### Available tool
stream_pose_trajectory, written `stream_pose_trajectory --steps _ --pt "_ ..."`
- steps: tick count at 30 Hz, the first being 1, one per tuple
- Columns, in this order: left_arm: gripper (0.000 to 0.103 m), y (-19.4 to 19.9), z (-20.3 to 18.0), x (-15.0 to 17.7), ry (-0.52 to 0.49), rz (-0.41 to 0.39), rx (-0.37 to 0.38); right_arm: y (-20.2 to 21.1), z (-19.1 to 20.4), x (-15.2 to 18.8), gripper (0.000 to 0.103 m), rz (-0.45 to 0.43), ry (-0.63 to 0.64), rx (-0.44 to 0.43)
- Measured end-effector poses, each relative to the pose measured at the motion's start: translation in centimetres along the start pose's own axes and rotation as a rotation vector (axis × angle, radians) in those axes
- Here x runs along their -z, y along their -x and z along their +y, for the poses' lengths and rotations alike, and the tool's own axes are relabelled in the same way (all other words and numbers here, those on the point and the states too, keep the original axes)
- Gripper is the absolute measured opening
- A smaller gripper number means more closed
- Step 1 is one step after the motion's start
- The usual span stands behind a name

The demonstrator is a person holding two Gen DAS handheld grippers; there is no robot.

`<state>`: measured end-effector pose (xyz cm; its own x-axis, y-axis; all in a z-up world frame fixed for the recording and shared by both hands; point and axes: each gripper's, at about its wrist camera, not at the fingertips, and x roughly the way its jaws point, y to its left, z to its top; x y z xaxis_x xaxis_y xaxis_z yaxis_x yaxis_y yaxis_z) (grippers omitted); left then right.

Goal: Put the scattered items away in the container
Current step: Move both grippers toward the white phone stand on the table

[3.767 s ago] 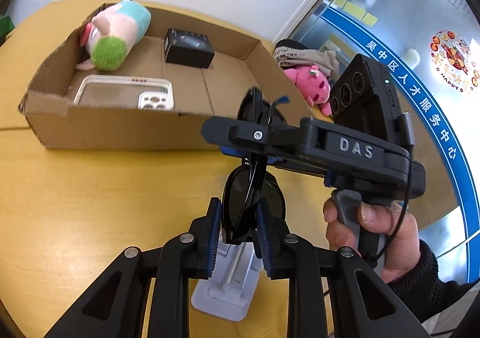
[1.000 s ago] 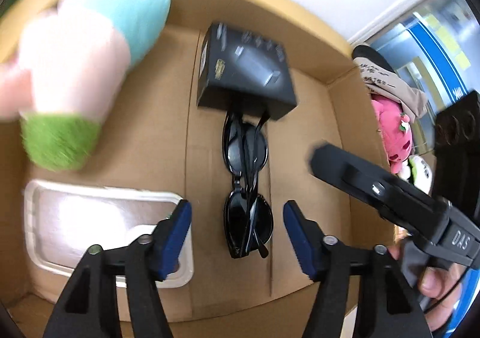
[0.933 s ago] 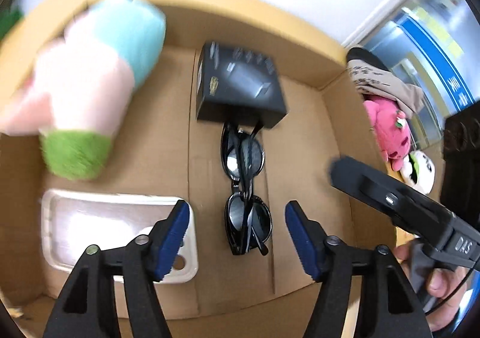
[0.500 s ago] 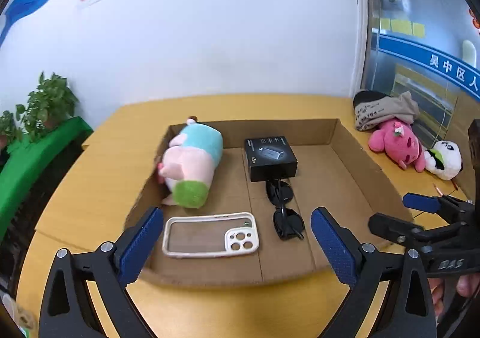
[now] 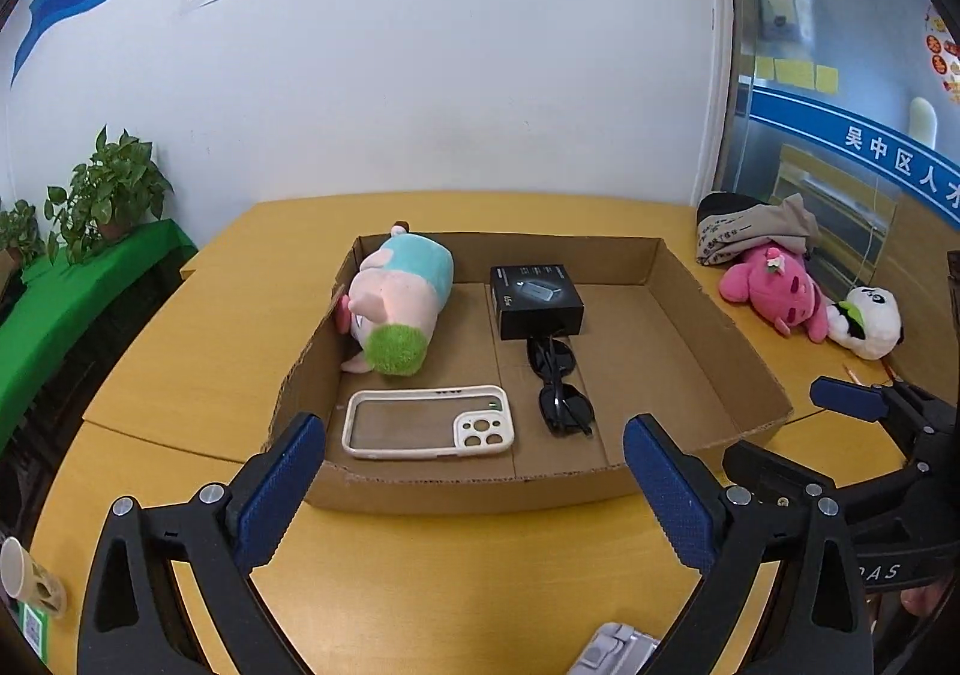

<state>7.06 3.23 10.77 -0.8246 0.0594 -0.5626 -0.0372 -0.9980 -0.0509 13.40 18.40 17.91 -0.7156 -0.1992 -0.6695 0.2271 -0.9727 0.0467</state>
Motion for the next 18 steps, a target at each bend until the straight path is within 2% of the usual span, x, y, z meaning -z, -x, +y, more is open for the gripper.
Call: stream_pose_trajectory --steps 7,10,14,18 --pt "0.101 0.8 0.4 0.9 -0.003 0.008 0.011 0.9 0.4 0.3 0.102 -0.002 0.007 0.005" --pt "0.101 0.9 0.6 1.6 -0.008 0.034 0.028 0.8 0.1 1.0 0.102 0.018 0.005 -0.017" --pt "0.101 1.1 0.8 4.2 -0.046 0.116 0.096 -0.4 -0.9 3.9 0.102 0.106 0.004 -0.082" --pt "0.101 0.9 0.6 9.0 -0.09 0.25 0.178 -2.8 -2.8 8.3 0.102 0.246 -0.046 -0.155"
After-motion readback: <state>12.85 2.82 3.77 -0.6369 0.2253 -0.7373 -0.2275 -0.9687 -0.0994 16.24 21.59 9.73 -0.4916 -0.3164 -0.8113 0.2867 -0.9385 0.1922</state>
